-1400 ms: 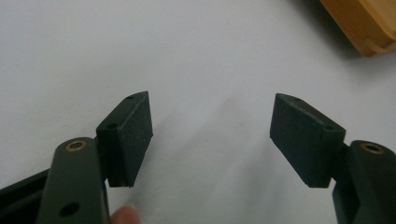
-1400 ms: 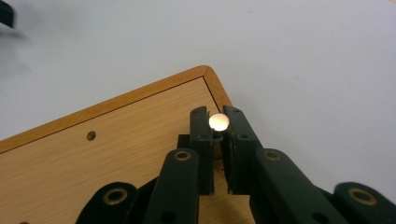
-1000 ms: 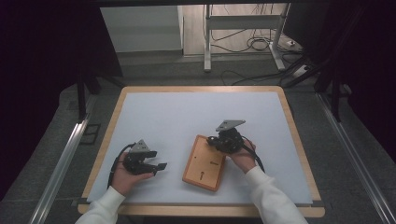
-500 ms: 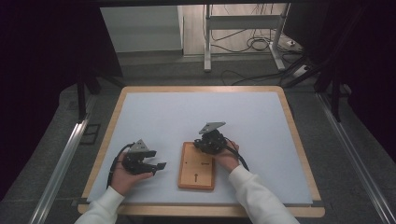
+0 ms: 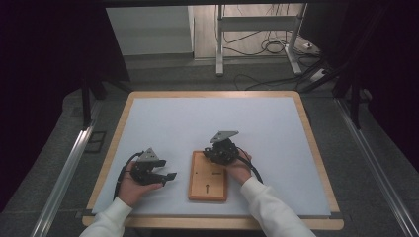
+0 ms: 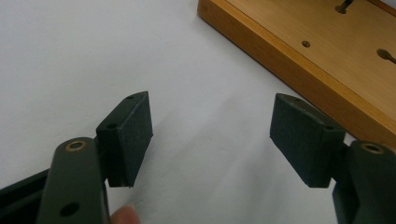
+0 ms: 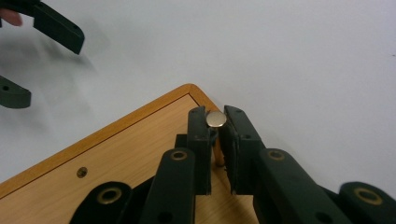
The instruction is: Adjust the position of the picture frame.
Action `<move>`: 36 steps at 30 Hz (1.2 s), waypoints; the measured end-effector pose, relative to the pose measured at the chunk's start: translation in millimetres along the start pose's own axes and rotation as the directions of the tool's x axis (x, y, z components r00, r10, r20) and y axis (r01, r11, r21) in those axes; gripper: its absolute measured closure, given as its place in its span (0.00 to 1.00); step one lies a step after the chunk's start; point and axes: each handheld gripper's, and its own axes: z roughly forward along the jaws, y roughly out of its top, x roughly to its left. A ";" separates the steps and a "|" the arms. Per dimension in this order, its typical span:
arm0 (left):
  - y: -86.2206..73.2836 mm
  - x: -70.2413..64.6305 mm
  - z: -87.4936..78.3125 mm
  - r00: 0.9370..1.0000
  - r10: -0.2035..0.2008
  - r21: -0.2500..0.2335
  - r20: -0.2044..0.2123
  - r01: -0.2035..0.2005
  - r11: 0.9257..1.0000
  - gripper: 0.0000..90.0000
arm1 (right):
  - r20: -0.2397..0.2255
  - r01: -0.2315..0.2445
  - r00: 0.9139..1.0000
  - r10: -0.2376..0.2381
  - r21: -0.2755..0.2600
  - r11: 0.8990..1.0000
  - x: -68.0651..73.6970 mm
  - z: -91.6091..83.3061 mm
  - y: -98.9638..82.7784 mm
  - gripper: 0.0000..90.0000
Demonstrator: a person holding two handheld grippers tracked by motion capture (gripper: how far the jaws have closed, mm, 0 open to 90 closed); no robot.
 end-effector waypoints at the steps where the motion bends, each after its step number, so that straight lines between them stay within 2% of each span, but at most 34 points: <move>1: 0.0 0.1 -0.1 1.000 0.000 0.000 0.000 0.000 1.000 0.33 | 0.000 0.002 1.000 -0.002 -0.001 1.000 1.0 0.6 0.2 0.90; 4: -0.2 0.8 -0.9 1.000 -0.001 -0.001 -0.002 0.001 1.000 0.33 | -0.017 -0.004 1.000 0.004 -0.002 1.000 -0.8 0.2 -0.4 0.88; 6: -0.4 0.9 -1.0 1.000 -0.001 -0.001 -0.002 0.001 1.000 0.33 | -0.036 -0.020 0.999 0.019 -0.009 1.000 -2.9 -0.8 -0.9 0.77; 8: -0.4 0.8 -0.8 1.000 0.000 -0.001 -0.002 0.000 1.000 0.33 | -0.002 -0.014 1.000 0.014 -0.013 1.000 -3.5 -4.9 0.0 0.63; 9: -0.4 0.8 -0.8 1.000 0.000 -0.001 -0.002 0.000 1.000 0.33 | -0.002 -0.014 1.000 0.014 -0.013 1.000 -3.5 -4.9 0.0 0.63; 11: -0.4 0.7 -0.7 1.000 0.001 -0.001 -0.001 -0.001 1.000 0.33 | 0.029 -0.027 0.999 0.028 -0.036 0.999 -5.6 -13.0 0.8 0.55; 12: -0.4 0.7 -0.7 1.000 0.003 -0.001 -0.001 -0.003 1.000 0.33 | 0.050 -0.049 0.997 0.052 -0.068 0.997 -8.4 -24.0 -0.4 0.48; 14: -0.3 0.6 -1.0 1.000 0.003 -0.004 0.000 -0.003 1.000 0.33 | 0.059 -0.059 0.996 0.063 -0.077 0.995 -10.9 -35.2 -3.6 0.43; 16: -0.1 0.9 -1.1 1.000 0.007 -0.004 0.000 -0.007 1.000 0.33 | 0.063 -0.058 0.996 0.063 -0.077 0.995 -11.8 -40.4 -6.0 0.41; 17: 0.0 0.5 -1.3 1.000 0.007 -0.006 -0.001 -0.007 1.000 0.33 | 0.065 -0.059 0.996 0.064 -0.074 0.996 -13.2 -50.6 -11.9 0.38; 18: 0.0 0.5 -1.3 1.000 0.007 -0.006 -0.001 -0.007 1.000 0.33 | 0.065 -0.059 0.996 0.064 -0.074 0.996 -13.2 -50.6 -11.9 0.38; 21: 0.5 0.1 -2.4 1.000 0.010 -0.010 -0.004 -0.010 1.000 0.33 | 0.078 -0.047 0.996 0.052 -0.061 0.997 -13.6 -68.7 -25.9 0.35; 29: 0.4 0.1 -2.2 1.000 0.014 -0.009 -0.004 -0.014 1.000 0.33 | 0.097 -0.077 0.992 0.083 -0.066 0.995 -15.3 -94.9 -49.7 0.33; 32: 0.6 -0.8 -2.3 1.000 0.012 -0.015 -0.006 -0.012 1.000 0.33 | 0.091 -0.092 0.991 0.097 -0.056 0.994 -12.6 -106.6 -64.7 0.33; 33: 0.6 -0.8 -2.3 1.000 0.012 -0.015 -0.006 -0.012 1.000 0.33 | 0.091 -0.092 0.991 0.097 -0.056 0.994 -12.6 -106.6 -64.7 0.33; 36: 0.9 -1.9 -1.1 1.000 0.017 -0.017 -0.007 -0.017 1.000 0.33 | 0.106 -0.098 0.989 0.104 -0.054 0.994 -7.1 -119.0 -80.5 0.31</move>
